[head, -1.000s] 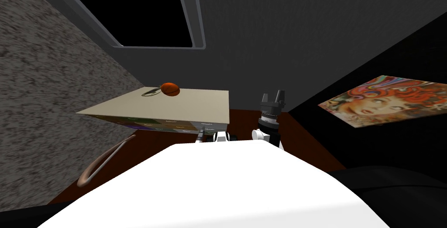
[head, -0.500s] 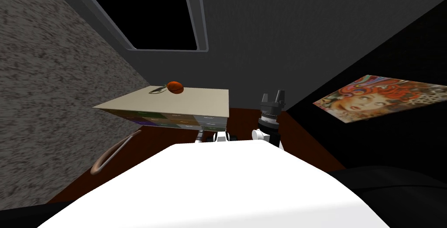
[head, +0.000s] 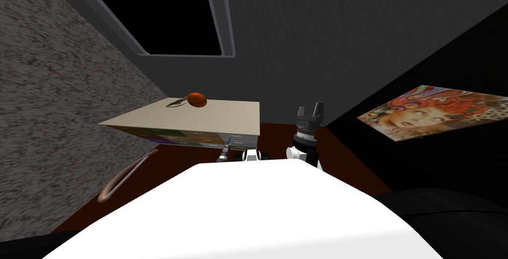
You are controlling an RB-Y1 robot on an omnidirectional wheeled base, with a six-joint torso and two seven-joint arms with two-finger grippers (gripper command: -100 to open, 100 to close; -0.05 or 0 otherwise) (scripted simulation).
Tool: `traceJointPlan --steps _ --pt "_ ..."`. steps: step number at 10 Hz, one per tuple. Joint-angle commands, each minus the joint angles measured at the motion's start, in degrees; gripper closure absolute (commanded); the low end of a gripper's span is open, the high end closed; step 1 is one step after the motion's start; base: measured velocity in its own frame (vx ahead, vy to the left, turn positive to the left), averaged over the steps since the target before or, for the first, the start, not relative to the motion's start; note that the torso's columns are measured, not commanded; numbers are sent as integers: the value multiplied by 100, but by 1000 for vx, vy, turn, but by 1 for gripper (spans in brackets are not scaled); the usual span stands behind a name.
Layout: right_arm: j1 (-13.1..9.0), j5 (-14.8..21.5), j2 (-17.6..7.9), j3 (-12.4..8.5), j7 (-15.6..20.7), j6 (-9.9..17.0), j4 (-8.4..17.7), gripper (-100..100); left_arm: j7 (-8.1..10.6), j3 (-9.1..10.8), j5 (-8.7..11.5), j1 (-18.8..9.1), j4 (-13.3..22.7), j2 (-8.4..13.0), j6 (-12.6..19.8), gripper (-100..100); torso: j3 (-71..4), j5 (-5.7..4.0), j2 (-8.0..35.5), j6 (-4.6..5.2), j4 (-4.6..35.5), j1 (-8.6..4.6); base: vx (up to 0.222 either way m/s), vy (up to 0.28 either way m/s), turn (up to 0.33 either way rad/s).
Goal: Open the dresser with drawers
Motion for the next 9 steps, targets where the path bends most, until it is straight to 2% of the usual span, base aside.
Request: traceJointPlan --steps 1,3,4,5,6,9 --pt "0 0 0 0 0 0 0 0 36 44 34 -226 22 25 255 -100 7 0 12 0 3 -1 76 -27 -6" --pt "-1 0 0 0 0 0 0 0 61 65 52 -325 33 -284 431 -100 7 2 11 1 3 4 61 -14 -6" --pt "-1 0 0 0 0 0 0 0 57 56 46 -291 -14 -204 417 -100 8 1 15 -1 3 5 16 -6 -1" --pt "-1 0 0 0 0 0 0 0 61 55 46 -289 -21 -216 434 -100 11 1 18 -1 5 7 0 0 0" --pt "-2 0 0 0 0 0 0 0 61 55 46 -290 -21 -215 432 100 9 1 15 0 4 6 0 0 0" --pt "-4 0 0 0 0 1 1 0 118 16 28 -244 -178 -164 542 100 25 2 40 0 11 8 -147 14 21"
